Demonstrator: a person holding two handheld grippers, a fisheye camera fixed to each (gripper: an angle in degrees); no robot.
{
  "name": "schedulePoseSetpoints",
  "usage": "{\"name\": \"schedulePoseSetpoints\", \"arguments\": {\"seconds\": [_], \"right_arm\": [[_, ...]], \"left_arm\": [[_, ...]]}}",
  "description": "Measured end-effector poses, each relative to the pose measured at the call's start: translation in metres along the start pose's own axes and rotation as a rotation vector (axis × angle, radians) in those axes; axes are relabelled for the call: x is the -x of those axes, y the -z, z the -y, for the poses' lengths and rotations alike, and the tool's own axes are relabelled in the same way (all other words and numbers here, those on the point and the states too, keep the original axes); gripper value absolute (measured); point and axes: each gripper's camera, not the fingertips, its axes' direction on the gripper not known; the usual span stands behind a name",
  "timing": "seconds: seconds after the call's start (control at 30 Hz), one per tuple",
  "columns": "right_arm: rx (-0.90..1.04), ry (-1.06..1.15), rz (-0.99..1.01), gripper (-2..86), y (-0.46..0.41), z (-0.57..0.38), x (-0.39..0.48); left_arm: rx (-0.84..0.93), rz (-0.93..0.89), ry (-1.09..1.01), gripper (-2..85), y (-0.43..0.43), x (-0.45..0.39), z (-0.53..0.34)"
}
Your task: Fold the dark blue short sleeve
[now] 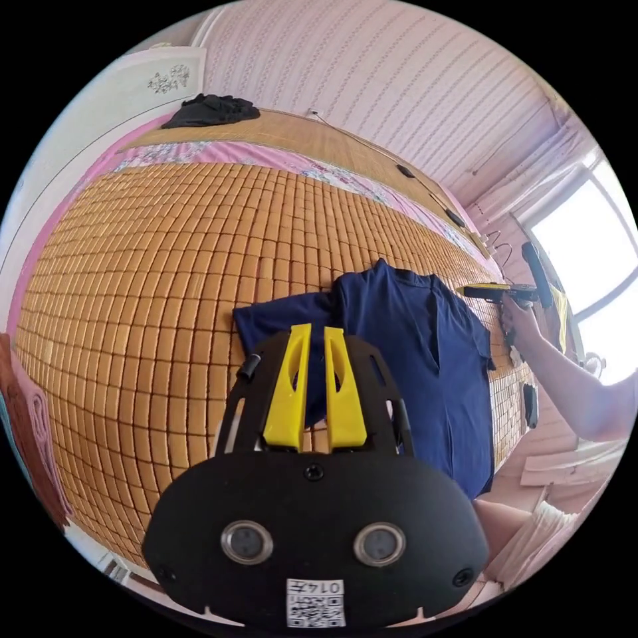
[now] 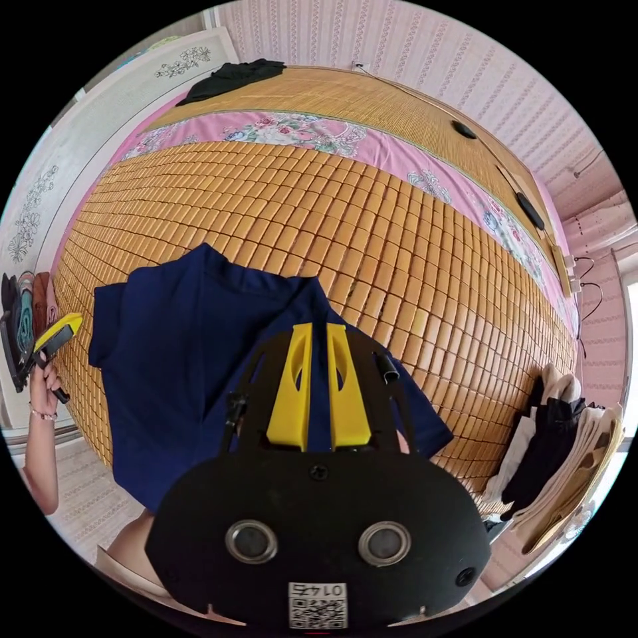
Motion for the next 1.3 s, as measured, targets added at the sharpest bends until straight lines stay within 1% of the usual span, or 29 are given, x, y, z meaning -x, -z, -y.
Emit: {"name": "schedulePoseSetpoints", "arguments": {"seconds": [0.07,0.13,0.2,0.23,0.27,0.3,0.33,0.47,0.53,0.57,0.63,0.7,0.77,0.83,0.87,0.9,0.97,1.0,1.07,1.1,1.2,1.3], "right_arm": [[-0.007,0.013,0.036,9.2,-0.009,-0.002,-0.007],[0.014,0.025,0.050,10.3,-0.019,0.000,-0.010],[0.030,0.028,0.052,8.3,-0.031,0.001,-0.014],[0.050,0.021,0.045,5.3,-0.039,-0.001,-0.018],[0.069,0.014,0.052,2.9,-0.045,-0.004,-0.024],[0.061,0.006,0.061,1.7,-0.045,-0.006,-0.027],[0.051,-0.002,0.061,1.0,-0.044,-0.011,-0.033],[0.052,0.004,0.066,1.5,-0.054,-0.026,-0.049],[0.050,0.008,0.132,4.7,-0.048,-0.034,-0.059],[0.003,0.009,0.177,6.2,-0.033,-0.044,-0.067],[-0.097,0.017,0.198,7.1,-0.005,-0.069,-0.079],[-0.174,0.013,0.175,6.6,0.020,-0.105,-0.094],[-0.211,-0.028,0.113,4.7,0.036,-0.165,-0.113],[-0.177,-0.049,0.082,1.6,0.032,-0.214,-0.126],[-0.128,-0.096,0.090,0.6,0.024,-0.245,-0.136],[-0.099,-0.123,0.103,0.1,0.018,-0.261,-0.141],[-0.023,-0.221,0.170,-0.4,-0.002,-0.320,-0.156],[-0.023,-0.246,0.168,-0.4,-0.004,-0.332,-0.158],[-0.075,-0.284,0.078,-0.4,-0.002,-0.373,-0.155],[-0.079,-0.281,0.057,-0.5,-0.002,-0.380,-0.154],[-0.042,-0.266,0.044,-0.8,-0.016,-0.402,-0.153],[-0.089,-0.261,0.030,-0.8,-0.020,-0.417,-0.157]], "left_arm": [[0.038,0.031,-0.068,5.8,-0.023,-0.022,0.029],[0.060,0.037,-0.098,6.1,-0.046,-0.039,0.054],[0.107,0.054,-0.124,6.2,-0.077,-0.057,0.078],[0.130,0.060,-0.131,6.1,-0.086,-0.062,0.082],[0.193,0.069,-0.140,6.0,-0.105,-0.069,0.088],[0.245,0.093,-0.141,6.0,-0.121,-0.075,0.091],[0.255,0.099,-0.146,6.0,-0.126,-0.078,0.092],[0.199,0.073,-0.076,5.6,-0.138,-0.086,0.099],[0.165,0.088,-0.060,5.6,-0.136,-0.091,0.101],[0.133,0.087,-0.069,5.6,-0.130,-0.098,0.100],[0.087,0.086,-0.103,5.5,-0.117,-0.113,0.095],[0.054,0.066,-0.165,5.3,-0.103,-0.141,0.077],[0.071,0.051,-0.214,5.1,-0.101,-0.166,0.059],[0.113,0.013,-0.258,5.1,-0.106,-0.193,0.039],[0.146,-0.034,-0.312,5.1,-0.113,-0.214,0.027],[0.155,-0.112,-0.416,4.8,-0.119,-0.238,0.015],[0.152,-0.184,-0.512,4.7,-0.129,-0.274,0.000],[0.156,-0.242,-0.577,4.6,-0.139,-0.297,-0.007],[0.183,-0.298,-0.673,4.4,-0.156,-0.332,-0.011],[0.200,-0.316,-0.760,4.3,-0.166,-0.356,-0.010],[0.183,-0.269,-0.906,2.2,-0.187,-0.408,0.001],[0.176,-0.288,-0.995,0.2,-0.209,-0.452,0.020]]}}
